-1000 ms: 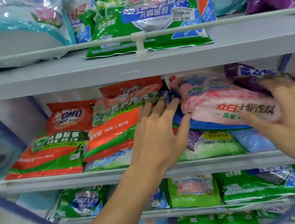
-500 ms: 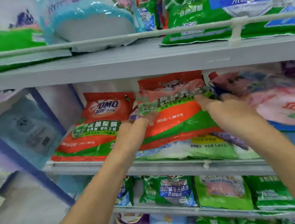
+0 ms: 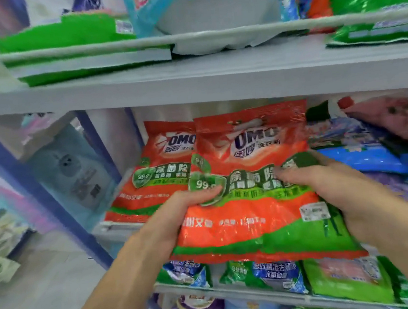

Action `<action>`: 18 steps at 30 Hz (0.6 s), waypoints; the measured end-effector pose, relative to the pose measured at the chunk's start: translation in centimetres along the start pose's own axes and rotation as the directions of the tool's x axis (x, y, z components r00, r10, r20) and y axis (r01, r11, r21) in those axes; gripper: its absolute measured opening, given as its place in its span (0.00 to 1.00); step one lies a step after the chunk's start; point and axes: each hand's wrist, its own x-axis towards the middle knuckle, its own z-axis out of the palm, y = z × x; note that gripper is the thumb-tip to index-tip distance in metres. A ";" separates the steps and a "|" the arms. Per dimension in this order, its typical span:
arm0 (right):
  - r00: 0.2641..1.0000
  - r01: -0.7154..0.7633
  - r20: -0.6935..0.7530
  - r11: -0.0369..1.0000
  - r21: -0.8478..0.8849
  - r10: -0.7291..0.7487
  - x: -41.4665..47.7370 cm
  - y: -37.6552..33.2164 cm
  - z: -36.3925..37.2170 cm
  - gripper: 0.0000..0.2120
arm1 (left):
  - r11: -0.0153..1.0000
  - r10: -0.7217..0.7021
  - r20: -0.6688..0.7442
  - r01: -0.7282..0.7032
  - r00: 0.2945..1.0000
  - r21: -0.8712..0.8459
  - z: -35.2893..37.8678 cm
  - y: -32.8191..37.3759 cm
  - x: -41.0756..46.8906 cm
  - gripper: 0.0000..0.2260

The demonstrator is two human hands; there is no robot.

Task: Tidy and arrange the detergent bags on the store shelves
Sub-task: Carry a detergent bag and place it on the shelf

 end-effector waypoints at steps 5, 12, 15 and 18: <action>0.993 0.071 0.092 0.994 0.085 -0.079 1.3 2.0 3.8 0.16 | 0.996 0.008 0.006 -0.007 1.000 -0.088 -5.1 -0.7 0.0 0.13; 0.967 0.201 0.111 0.955 0.219 -0.229 4.0 -0.7 10.9 0.14 | 0.964 0.256 -0.028 -0.258 0.966 -0.062 -11.5 4.3 0.0 0.12; 0.960 0.212 0.116 0.931 0.298 -0.255 6.8 -0.5 13.3 0.22 | 0.967 0.254 -0.072 -0.252 0.965 0.032 -14.3 5.9 2.3 0.17; 0.978 0.121 0.142 0.967 0.224 -0.156 10.3 2.7 15.2 0.37 | 0.925 0.212 -0.336 -0.077 0.918 0.373 -16.7 4.6 6.8 0.30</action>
